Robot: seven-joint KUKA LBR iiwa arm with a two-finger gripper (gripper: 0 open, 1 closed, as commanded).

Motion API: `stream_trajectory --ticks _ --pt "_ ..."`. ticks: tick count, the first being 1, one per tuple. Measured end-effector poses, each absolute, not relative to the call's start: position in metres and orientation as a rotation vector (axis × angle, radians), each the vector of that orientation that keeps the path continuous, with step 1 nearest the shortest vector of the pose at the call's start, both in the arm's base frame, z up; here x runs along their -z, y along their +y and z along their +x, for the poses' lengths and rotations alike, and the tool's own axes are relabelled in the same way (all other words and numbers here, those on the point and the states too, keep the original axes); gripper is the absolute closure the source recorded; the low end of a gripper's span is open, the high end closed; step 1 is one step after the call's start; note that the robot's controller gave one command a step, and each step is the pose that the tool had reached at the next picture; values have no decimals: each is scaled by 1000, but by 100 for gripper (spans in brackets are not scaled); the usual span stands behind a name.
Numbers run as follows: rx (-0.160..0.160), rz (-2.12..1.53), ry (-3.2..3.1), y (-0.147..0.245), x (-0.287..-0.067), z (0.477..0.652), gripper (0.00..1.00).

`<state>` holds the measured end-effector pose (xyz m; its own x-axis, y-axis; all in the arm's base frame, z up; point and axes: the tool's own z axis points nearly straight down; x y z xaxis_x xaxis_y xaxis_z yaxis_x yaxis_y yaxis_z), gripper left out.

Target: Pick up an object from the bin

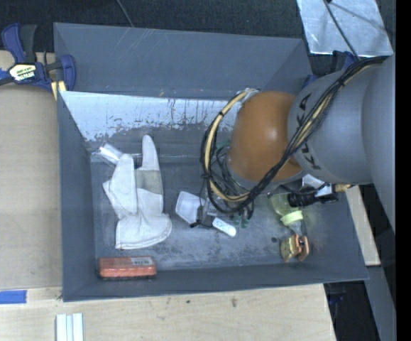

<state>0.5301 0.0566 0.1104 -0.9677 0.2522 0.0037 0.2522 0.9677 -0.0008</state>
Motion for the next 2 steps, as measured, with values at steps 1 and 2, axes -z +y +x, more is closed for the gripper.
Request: stream_trajectory --ticks 1,2 --pt "1 -399 -3117 56 -128 531 100" --pt "2 -400 -3121 56 -141 532 100"
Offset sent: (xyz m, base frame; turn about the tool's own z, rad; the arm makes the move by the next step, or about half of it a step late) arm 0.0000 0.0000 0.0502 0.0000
